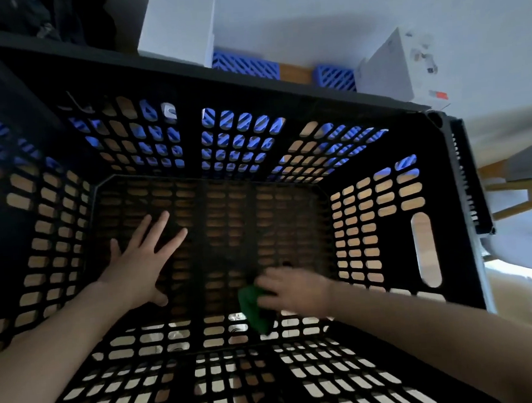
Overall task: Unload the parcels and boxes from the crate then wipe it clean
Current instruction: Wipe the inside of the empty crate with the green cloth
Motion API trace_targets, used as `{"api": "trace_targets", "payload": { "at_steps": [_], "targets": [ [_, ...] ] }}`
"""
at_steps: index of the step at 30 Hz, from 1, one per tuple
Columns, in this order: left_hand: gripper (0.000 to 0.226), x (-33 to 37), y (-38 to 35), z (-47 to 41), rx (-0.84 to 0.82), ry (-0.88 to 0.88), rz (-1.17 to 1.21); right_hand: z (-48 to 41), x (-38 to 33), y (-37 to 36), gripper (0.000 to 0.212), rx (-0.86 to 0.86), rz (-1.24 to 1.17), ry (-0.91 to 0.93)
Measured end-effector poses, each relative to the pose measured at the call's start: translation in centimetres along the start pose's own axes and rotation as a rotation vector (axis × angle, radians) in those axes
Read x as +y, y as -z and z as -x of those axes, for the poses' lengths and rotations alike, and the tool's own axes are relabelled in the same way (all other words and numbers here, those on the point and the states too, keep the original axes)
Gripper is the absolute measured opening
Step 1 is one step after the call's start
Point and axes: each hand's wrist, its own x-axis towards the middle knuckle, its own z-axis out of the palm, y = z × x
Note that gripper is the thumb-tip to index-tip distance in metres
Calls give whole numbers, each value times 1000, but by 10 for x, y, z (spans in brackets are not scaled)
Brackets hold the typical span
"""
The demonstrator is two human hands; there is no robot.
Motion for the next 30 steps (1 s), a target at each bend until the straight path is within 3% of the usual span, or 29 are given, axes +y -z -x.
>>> {"api": "trace_targets", "payload": {
  "at_steps": [3, 5, 7, 10, 14, 17, 19, 21, 24, 27, 30],
  "targets": [
    [138, 1, 2, -1, 0, 1, 7, -27, 57, 20, 40, 179, 79, -261],
    [139, 1, 0, -1, 1, -3, 13, -38, 89, 32, 46, 233, 59, -562],
    [139, 1, -1, -3, 2, -8, 26, -41, 103, 34, 50, 249, 38, -720],
    [139, 2, 2, -1, -7, 5, 14, -36, 75, 21, 49, 203, 2, -649],
    [140, 3, 2, 0, -16, 8, 29, 0, -6, -7, 57, 51, -123, -279],
    [141, 2, 3, -1, -26, 6, 43, 21, -34, -18, 48, -167, -177, 2],
    [141, 4, 3, 0, -35, 12, 38, 20, -21, -11, 38, -163, -99, 60],
    [139, 6, 4, 1, -31, 17, 36, 9, 9, 3, 37, -53, 1, -1],
    [138, 6, 6, 2, -35, 13, 52, -18, 65, 25, 37, 145, 113, -252],
    [140, 6, 4, 2, -37, 14, 61, -34, 101, 38, 42, 206, 107, -536],
    [141, 7, 5, 2, -42, 22, 47, -37, 94, 33, 43, 224, 75, -667]
  ]
}}
